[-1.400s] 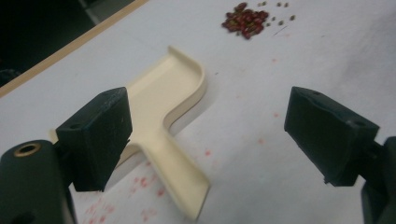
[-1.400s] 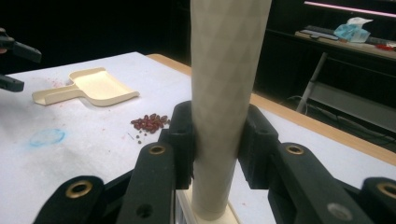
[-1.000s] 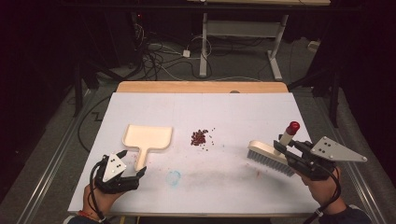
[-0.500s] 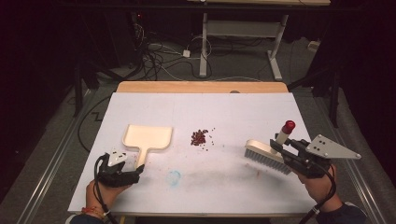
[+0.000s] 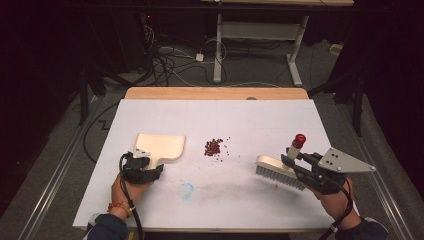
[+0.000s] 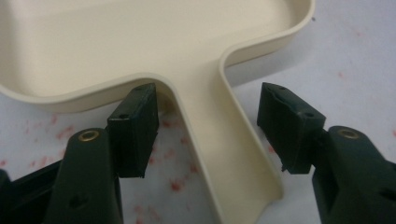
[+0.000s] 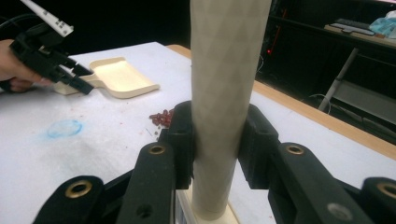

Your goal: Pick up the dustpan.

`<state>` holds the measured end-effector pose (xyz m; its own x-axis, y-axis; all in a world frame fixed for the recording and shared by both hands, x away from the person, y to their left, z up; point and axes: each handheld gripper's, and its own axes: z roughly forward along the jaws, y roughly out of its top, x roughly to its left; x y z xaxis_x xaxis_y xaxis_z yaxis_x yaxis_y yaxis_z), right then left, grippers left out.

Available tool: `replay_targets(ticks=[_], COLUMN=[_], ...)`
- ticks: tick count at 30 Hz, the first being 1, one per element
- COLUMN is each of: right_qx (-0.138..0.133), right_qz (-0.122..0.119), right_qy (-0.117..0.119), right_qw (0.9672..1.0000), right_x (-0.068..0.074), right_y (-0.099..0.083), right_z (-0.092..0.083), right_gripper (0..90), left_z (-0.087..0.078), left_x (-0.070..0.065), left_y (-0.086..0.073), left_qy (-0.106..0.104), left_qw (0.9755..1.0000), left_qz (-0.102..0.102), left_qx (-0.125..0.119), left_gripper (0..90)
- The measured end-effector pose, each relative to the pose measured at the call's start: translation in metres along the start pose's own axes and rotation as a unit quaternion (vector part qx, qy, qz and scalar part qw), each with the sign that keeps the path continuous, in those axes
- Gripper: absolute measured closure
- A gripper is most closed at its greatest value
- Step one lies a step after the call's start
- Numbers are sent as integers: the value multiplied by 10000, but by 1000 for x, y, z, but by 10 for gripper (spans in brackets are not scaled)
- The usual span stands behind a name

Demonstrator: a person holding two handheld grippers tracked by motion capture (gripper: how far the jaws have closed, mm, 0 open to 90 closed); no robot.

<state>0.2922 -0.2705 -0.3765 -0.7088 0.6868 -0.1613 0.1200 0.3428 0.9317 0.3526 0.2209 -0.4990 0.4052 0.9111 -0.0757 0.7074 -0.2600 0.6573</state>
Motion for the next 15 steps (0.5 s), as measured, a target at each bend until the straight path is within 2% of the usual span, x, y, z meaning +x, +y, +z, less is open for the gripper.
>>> replay_targets(ticks=[7,8,9,10,11,12,15], right_qx=[42,31,31,34,34,53,83], right_qz=[22,21,21,28,28,10,-4], right_qy=[-3,-15,-15,-16,-16,0,23], right_qw=[10000,10000,10000,10000,10000,10000,10000], right_x=[-1,-2,-2,-2,-2,-2,-2], right_y=[-1,-1,-1,0,0,0,0], right_z=[1,0,0,0,0,1,2], right_gripper=[702,703,703,703,703,703,703], left_z=[3,3,2,1,1,1,1], left_x=[-2,-2,-1,2,2,2,2], left_y=[0,-1,-1,-2,-2,-1,0], left_qy=[205,213,245,194,194,195,179], left_qw=[9997,9996,9995,9997,9997,9997,9996], left_qz=[-73,-81,-100,-55,-55,59,177], left_qx=[-121,-144,-162,-169,-169,-158,-154], left_gripper=[484,562,562,629,630,630,631])
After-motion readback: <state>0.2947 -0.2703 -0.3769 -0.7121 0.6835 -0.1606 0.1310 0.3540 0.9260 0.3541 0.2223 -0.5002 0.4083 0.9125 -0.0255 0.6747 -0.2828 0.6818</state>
